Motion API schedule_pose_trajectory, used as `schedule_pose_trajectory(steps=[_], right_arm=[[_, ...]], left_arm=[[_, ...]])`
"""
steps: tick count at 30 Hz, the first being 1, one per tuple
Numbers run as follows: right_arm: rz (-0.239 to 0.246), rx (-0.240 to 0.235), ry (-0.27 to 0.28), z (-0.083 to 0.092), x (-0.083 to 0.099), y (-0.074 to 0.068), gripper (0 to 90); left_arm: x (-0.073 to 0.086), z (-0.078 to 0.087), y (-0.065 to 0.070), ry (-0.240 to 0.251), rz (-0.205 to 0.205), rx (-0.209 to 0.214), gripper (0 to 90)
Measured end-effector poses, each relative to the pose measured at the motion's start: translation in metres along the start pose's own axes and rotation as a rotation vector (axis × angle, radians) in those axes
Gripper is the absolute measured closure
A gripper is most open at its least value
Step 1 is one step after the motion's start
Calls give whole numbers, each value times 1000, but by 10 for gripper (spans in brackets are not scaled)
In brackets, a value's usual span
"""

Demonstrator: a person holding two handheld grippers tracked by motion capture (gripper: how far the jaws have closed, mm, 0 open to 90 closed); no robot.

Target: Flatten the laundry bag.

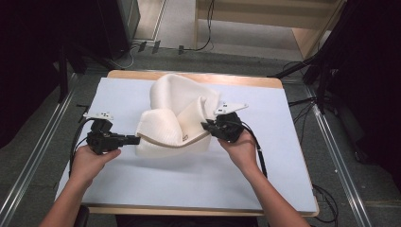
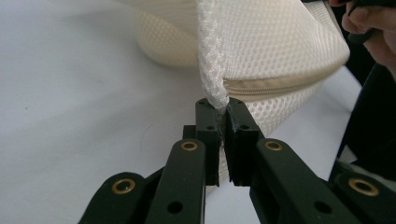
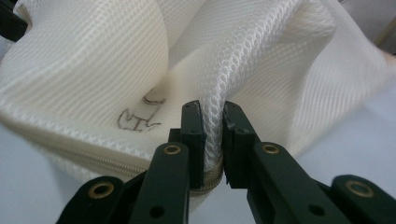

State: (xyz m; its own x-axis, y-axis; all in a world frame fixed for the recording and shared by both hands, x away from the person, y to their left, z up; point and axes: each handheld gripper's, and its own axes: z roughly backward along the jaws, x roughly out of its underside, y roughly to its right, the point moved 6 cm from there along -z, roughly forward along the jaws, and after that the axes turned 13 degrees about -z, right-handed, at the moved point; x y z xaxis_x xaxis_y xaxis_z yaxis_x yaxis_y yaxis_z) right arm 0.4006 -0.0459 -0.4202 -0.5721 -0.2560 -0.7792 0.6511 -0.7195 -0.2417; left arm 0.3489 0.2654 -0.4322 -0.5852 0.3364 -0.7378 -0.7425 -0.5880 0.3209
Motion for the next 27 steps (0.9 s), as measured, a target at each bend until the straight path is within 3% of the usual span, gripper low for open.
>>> schedule_pose_trajectory(steps=[2, 5, 7, 10, 13, 15, 18, 22, 27], right_arm=[[7, 20, 17, 12, -1, 3, 824], [-1, 12, 15, 22, 3, 6, 822], [-13, 2, -11, 29, 23, 10, 822], [11, 31, -43, 34, 39, 16, 820], [-27, 43, -47, 42, 47, 31, 815], [-61, 48, -50, 44, 50, 43, 812], [-86, 61, -51, 41, 50, 61, 805], [-127, 61, -82, 32, 43, 81, 792], [-146, 81, -88, 19, 39, 97, 788]], left_arm=[[1, 2, 3, 15, 5, 22, 865], [1, 1, 8, 27, -3, 41, 845], [2, -3, 18, 8, -56, 68, 762], [5, 1, 22, -9, -95, 61, 662], [6, 8, 19, 4, -93, 34, 629], [7, 12, 9, 14, -69, -3, 621], [6, 10, 0, 19, -46, -27, 601], [1, 4, -26, 4, -4, -100, 564], [-5, -7, -52, -20, 6, -195, 460]])
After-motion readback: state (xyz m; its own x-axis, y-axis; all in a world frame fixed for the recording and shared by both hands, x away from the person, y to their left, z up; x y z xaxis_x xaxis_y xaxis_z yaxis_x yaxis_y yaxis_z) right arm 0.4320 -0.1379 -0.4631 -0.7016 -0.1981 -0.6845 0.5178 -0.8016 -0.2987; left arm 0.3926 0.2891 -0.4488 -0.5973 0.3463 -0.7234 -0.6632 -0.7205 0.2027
